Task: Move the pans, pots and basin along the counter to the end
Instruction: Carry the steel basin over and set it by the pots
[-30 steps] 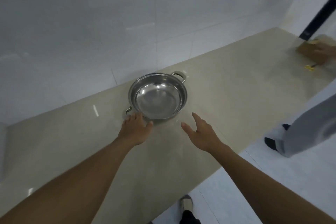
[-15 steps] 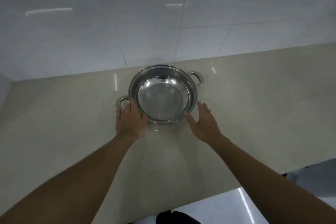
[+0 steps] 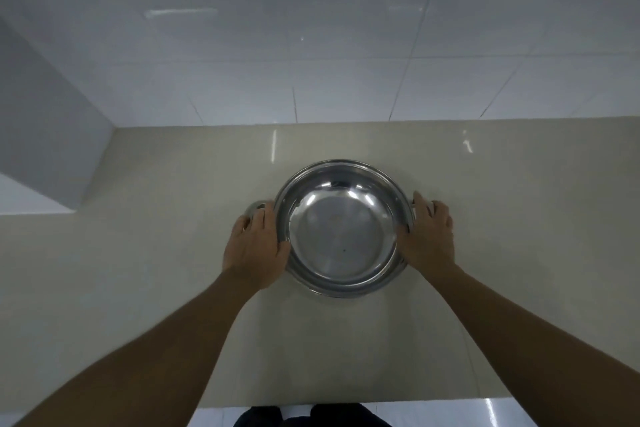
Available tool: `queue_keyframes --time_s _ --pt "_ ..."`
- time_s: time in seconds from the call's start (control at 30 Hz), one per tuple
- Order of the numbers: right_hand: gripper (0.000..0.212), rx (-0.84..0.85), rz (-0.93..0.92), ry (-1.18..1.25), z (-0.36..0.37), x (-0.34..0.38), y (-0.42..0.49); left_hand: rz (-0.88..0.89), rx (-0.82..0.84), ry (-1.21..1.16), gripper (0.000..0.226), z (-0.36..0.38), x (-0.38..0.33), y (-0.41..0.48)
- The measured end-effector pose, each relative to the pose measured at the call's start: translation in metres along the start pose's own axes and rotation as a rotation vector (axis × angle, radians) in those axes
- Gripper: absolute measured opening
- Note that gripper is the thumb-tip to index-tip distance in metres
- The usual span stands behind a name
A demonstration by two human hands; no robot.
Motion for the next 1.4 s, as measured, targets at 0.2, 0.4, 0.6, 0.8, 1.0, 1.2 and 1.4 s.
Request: queue_keyframes --time_s 0.2,0.4,0.6,0.8,1.0,1.2,1.4 --pt "0.056 0.001 -0.025 -0.089 0.004 0.006 0.002 -0.068 -0.049 0.08 0.07 -0.002 -0.001 0.018" --pt "0.055 -0.077 -0.124 -0.204 0.011 0.006 0.002 -0.154 0.06 0.017 0.086 0.01 -0.001 0.021" --pt "0.058 0.011 -0.182 -0.23 0.008 0.012 -0.009 -0.2 0.059 0.012 0.076 0.005 0.003 -0.007" --pt "0.059 0.09 -0.252 -0.206 0.012 0.047 -0.056 -0.247 0.029 -0.006 0.06 -0.012 0.047 -0.058" --pt "0.058 0.104 -0.412 -0.146 0.022 0.135 -0.103 -0.35 -0.058 0.013 0.056 -0.052 0.131 -0.124" --pt "0.058 0.153 -0.541 -0.053 0.039 0.229 -0.18 -0.43 -0.154 -0.018 0.047 -0.096 0.224 -0.21" --pt "0.059 0.168 -0.738 -0.013 0.064 0.325 -0.267 -0.538 -0.252 0.0 0.046 -0.139 0.314 -0.303"
Point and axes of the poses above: each hand's wrist, its own y-axis towards the middle knuckle, its own z-axis out of the palm, x = y × z, the point moved 1 cm from there along y, towards the middle knuckle, and after that the axes turned 13 degrees about -x, right-handed, at the moved point
